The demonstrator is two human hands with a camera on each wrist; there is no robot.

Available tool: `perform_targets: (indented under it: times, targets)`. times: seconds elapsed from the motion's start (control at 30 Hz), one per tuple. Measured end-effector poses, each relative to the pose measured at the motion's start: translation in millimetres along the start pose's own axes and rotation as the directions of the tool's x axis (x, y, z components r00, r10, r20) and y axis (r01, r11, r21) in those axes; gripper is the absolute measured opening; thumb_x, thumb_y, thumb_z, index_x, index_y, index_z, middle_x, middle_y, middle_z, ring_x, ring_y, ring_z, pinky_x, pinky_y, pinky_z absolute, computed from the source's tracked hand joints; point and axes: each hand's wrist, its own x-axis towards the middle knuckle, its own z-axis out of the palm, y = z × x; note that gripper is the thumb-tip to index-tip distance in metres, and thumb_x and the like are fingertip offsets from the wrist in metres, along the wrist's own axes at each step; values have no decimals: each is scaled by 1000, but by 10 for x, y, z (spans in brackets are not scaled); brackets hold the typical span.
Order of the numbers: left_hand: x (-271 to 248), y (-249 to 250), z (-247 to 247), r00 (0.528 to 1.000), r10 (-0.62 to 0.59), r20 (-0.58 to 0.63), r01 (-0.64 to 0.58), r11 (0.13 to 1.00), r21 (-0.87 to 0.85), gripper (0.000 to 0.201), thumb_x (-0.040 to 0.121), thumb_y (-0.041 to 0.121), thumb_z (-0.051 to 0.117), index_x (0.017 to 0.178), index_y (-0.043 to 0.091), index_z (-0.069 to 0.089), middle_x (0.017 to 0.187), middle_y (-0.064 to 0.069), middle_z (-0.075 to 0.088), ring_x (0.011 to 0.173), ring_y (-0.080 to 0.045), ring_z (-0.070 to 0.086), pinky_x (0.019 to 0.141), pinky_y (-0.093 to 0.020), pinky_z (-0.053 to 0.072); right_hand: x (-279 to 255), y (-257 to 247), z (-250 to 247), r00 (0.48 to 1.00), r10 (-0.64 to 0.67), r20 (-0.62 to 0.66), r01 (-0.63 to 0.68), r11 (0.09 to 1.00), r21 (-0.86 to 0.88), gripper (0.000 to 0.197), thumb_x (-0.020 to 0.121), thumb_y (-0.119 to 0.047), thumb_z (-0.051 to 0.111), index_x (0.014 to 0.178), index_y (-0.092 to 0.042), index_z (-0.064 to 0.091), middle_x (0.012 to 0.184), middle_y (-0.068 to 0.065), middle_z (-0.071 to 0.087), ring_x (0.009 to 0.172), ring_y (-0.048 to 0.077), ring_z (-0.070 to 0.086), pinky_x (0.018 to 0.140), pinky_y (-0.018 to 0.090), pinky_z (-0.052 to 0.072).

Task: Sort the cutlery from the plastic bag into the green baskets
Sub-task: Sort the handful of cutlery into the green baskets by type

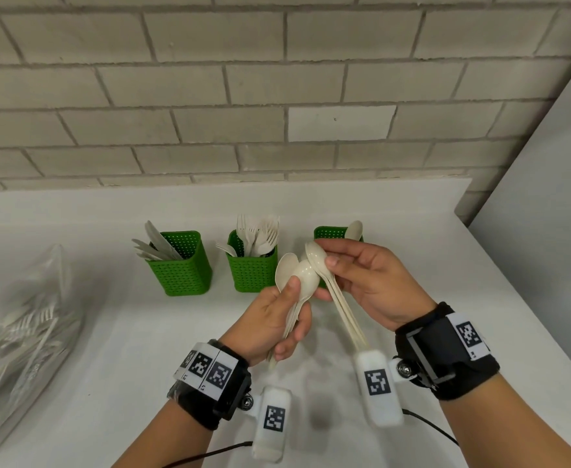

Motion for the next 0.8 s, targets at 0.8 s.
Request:
perform_targets:
  times: [0.8]
  targets:
    - [5,18,-44,984,34,-175,-21,997,73,31,100,28,48,128,18,58,80,-8,67,39,-17,47,35,-20,32,126,-201,-121,871,-277,-406,238,961,-144,20,92,6,55,104,-8,63,74,-1,66,58,5,58,57,21,46]
